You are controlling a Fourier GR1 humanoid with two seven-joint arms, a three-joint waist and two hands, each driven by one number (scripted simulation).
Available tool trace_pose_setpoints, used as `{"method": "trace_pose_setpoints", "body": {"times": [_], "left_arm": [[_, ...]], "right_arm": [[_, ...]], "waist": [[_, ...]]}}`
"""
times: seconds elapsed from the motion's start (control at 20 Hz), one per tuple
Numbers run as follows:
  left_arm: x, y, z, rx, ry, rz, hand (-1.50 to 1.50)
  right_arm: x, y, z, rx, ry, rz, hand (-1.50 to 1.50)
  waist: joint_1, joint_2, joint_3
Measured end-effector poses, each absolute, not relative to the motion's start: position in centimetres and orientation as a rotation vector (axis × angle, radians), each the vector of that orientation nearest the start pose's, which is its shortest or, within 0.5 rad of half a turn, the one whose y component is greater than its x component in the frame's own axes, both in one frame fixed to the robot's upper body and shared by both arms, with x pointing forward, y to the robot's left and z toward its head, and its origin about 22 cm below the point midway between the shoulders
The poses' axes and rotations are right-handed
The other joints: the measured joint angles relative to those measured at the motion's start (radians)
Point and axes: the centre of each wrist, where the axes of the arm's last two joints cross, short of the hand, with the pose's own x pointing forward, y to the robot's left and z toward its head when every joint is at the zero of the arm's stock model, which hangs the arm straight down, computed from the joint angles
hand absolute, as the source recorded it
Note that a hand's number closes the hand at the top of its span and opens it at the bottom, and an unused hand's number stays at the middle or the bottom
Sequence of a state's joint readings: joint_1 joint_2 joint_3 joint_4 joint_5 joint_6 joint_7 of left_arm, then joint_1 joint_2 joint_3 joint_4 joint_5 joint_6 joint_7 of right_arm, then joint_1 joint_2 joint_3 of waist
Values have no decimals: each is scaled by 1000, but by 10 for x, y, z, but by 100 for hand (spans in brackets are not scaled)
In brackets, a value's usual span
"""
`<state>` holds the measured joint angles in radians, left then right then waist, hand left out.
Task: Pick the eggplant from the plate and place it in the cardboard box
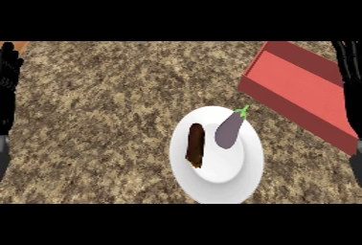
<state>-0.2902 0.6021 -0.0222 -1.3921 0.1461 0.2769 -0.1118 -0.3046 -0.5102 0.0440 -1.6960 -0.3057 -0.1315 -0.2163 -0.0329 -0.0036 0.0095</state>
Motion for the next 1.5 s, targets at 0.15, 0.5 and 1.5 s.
{"method": "trace_pose_setpoints", "body": {"times": [0.15,0.5,1.5], "left_arm": [[310,329,100,490,-1828,-256,0],[304,291,81,250,-1796,-447,0],[299,257,68,72,-1767,-558,0]], "right_arm": [[303,-303,153,-197,-2036,136,-150],[309,-368,136,-528,-1382,76,-150],[374,-289,199,-384,-795,807,-150]], "waist": [[16,2,-6],[23,18,-19],[74,12,-11]]}}
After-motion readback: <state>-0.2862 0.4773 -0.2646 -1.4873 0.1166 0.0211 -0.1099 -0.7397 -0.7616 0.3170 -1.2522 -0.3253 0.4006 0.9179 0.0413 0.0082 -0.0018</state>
